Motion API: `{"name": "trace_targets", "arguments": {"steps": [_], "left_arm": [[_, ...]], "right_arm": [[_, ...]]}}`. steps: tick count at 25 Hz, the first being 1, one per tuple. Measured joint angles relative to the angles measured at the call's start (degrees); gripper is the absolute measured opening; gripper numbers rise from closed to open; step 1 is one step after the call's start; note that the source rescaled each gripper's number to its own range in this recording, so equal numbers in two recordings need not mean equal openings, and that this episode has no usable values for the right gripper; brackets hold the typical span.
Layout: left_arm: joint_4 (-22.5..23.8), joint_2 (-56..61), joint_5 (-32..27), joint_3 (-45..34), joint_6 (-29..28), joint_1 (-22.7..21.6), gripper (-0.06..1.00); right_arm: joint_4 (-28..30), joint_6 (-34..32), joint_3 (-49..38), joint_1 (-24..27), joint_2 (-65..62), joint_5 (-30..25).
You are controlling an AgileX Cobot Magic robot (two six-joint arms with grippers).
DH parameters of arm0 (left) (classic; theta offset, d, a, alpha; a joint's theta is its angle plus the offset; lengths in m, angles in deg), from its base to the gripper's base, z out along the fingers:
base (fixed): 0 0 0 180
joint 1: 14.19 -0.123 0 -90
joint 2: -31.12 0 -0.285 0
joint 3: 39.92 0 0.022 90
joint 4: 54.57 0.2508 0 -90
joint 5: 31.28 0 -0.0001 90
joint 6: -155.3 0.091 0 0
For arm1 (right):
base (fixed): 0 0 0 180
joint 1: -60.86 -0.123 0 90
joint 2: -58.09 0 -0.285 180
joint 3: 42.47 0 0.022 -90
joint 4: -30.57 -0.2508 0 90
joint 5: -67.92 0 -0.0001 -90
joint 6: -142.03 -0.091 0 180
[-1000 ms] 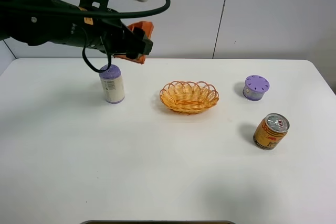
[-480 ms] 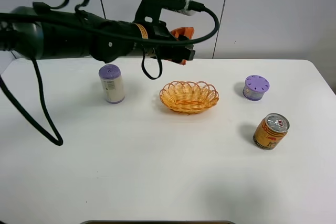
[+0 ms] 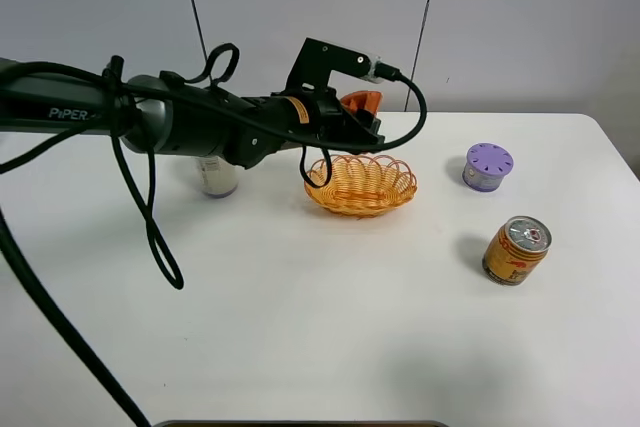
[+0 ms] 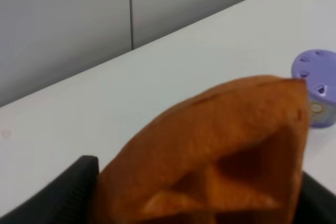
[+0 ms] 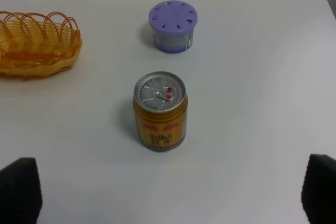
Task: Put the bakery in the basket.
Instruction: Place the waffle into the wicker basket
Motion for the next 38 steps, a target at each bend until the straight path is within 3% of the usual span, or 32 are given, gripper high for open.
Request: {"name": "trace_targets", "arguments": {"steps": [11, 38], "left_arm": [[0.1, -8.6, 3.4, 5.6, 0.0, 0.0, 0.01], [0.2, -15.2, 3.7, 5.6, -0.2, 0.0, 0.01]], "right_arm": [[0.0, 0.0, 0.0, 0.0, 0.0, 0.0], [0.0, 0.0, 0.0, 0.0, 0.0, 0.0]]}}
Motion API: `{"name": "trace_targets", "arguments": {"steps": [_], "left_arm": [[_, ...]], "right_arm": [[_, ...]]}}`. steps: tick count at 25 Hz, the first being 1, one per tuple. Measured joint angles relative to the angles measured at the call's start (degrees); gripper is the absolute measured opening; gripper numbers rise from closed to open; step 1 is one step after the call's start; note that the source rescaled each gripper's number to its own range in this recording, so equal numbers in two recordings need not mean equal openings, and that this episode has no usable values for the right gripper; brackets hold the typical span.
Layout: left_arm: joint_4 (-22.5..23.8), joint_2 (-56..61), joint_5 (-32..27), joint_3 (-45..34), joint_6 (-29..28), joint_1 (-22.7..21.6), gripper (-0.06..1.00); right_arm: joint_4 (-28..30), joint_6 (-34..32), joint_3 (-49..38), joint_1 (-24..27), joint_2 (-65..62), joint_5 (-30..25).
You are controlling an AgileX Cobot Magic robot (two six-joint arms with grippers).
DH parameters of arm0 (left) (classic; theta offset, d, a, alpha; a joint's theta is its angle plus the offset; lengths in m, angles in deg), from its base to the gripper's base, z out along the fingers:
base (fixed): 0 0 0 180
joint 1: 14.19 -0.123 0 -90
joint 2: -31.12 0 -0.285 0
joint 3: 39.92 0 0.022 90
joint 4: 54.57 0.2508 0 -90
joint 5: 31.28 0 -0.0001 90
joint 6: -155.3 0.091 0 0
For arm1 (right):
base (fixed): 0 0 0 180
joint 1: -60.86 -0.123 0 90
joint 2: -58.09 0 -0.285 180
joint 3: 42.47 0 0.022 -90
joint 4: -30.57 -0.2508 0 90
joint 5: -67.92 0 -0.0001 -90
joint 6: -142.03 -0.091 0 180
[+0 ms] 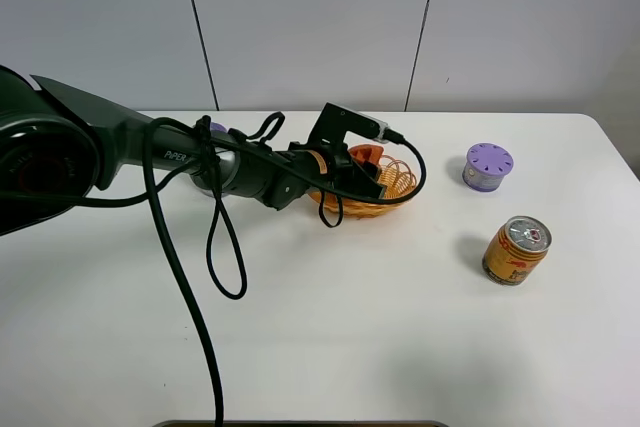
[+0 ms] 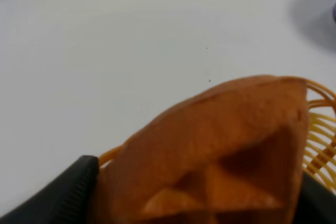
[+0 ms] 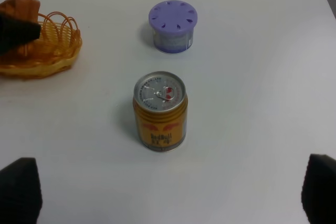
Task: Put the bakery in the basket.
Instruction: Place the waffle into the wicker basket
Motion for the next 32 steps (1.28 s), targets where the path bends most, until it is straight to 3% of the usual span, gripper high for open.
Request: {"name": "trace_targets", "arguments": {"steps": [6, 7, 9, 11, 12, 14, 25, 32], "left_arm": [[0.0, 0.0, 0.0, 0.0, 0.1, 0.0, 0.01], [0.0, 0.0, 0.0, 0.0, 0.1, 0.0, 0.08], [0.0, 0.0, 0.1, 0.0, 0.1, 0.0, 0.36], [0.0, 0.0, 0.2, 0.0, 0.2, 0.0, 0.73], [0.0, 0.0, 0.3, 0.0, 0.2, 0.0, 0.85], [0.0, 0.0, 0.3, 0.0, 0.2, 0.0, 0.96], [0.0, 0.2, 0.0, 0.0, 0.4, 0.0, 1.0], [1.5, 6.0, -4.0, 0.1, 0.5, 0.0, 1.0]], "right_arm": [[0.0, 0.0, 0.0, 0.0, 0.0, 0.0], [0.0, 0.0, 0.0, 0.0, 0.0, 0.0], [0.0, 0.0, 0.0, 0.0, 0.0, 0.0], [0.0, 0.0, 0.0, 0.0, 0.0, 0.0], [0.0, 0.0, 0.0, 0.0, 0.0, 0.0], [0.0, 0.0, 0.0, 0.0, 0.0, 0.0], [0.0, 0.0, 0.0, 0.0, 0.0, 0.0], [0.0, 0.0, 0.0, 0.0, 0.0, 0.0]]}}
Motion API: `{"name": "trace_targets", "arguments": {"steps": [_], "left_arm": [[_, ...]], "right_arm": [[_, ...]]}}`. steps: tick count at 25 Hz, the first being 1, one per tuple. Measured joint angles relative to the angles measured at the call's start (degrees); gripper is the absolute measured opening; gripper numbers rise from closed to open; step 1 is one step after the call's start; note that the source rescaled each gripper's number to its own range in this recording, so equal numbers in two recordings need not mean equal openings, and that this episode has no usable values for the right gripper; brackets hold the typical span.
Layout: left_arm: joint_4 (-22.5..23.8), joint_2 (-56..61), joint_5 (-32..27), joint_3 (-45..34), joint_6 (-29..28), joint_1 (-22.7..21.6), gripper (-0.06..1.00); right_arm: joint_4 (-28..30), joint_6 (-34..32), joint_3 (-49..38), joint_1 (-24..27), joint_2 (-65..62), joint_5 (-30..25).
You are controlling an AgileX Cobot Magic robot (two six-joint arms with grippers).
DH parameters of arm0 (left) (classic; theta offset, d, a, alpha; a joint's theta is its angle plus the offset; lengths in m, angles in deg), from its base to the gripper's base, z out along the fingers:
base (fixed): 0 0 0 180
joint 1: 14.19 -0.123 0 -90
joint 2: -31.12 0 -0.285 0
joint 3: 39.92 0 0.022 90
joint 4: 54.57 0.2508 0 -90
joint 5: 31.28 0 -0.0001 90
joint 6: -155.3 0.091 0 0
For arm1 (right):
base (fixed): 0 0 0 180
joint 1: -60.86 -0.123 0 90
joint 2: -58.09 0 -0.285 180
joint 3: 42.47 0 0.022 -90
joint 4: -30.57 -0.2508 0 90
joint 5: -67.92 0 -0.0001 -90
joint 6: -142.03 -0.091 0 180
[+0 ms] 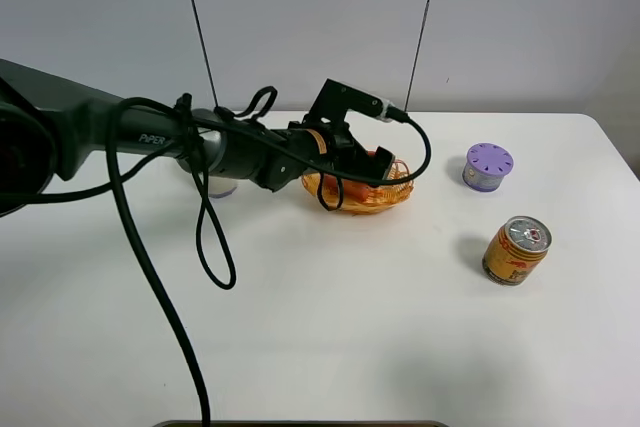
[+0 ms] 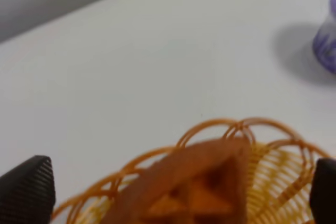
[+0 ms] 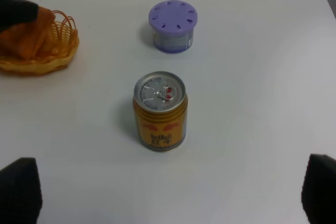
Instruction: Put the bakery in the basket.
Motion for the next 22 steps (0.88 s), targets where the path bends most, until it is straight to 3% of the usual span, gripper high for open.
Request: {"name": "trace_targets", "arguments": {"steps": [10, 22], "left_arm": [[4.6, 12.1, -10.5, 0.3, 0.1, 1.2, 1.0], [12.4, 31.7, -32.9, 0.3, 0.2, -2.8, 1.0]], "right_arm": [[0.0, 0.0, 0.0, 0.0, 0.0, 0.0], [0.0, 0.0, 0.0, 0.0, 0.0, 0.0]]}}
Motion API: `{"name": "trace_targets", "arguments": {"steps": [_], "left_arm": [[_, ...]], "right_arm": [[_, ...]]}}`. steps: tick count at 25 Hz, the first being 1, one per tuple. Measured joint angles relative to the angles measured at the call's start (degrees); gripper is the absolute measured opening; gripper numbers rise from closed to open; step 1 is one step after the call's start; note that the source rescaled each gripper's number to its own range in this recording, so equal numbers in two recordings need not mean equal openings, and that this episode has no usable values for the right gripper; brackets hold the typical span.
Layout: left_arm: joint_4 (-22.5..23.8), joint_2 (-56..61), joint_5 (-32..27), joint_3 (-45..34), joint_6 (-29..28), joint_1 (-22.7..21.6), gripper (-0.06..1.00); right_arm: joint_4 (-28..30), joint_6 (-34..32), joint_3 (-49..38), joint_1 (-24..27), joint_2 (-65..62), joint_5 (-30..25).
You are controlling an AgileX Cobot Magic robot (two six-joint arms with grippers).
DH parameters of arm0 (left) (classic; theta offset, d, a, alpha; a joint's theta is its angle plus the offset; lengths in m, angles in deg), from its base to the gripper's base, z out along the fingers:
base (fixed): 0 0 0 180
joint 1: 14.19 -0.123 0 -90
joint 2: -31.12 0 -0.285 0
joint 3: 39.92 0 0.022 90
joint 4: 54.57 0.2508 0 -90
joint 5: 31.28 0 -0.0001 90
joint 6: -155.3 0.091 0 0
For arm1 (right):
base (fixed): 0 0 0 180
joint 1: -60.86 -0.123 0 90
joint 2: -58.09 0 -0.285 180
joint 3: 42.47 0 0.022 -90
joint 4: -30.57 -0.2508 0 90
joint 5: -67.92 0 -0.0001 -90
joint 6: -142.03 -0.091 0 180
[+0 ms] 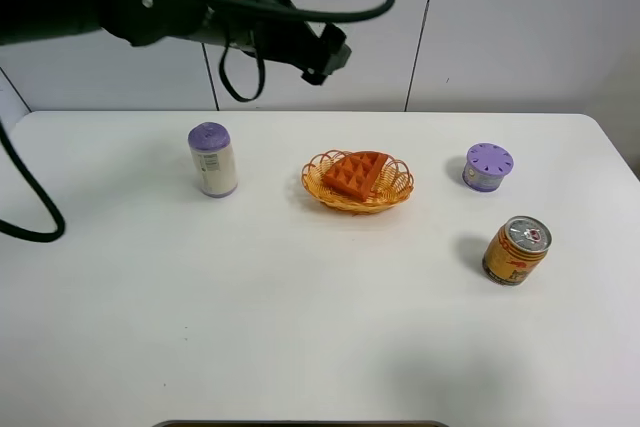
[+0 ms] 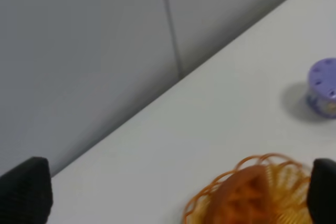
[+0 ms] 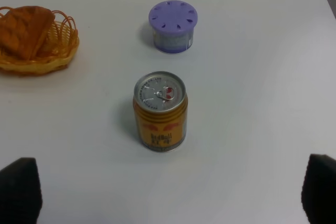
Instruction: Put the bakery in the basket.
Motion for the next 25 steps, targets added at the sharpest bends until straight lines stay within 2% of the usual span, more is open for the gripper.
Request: {"name": "trace_targets", "arguments": {"steps": [4, 9, 16, 25], "left_arm": [[3.1, 6.0, -9.8, 0.0, 0.0, -2.5, 1.0], [6.2, 13.2, -19.0, 0.0, 0.2, -5.8, 1.0], [7.2, 23.1, -29.8, 0.0, 0.6, -12.0, 1.0], [7.3, 35.0, -44.9, 0.0, 3.5, -22.5, 1.0]], "right_arm": [[0.0, 0.0, 0.0, 0.0, 0.0, 0.0], [0.0, 0.0, 0.0, 0.0, 0.0, 0.0], [0.0, 0.0, 0.0, 0.0, 0.0, 0.0], [0.0, 0.0, 0.0, 0.0, 0.0, 0.0]]}}
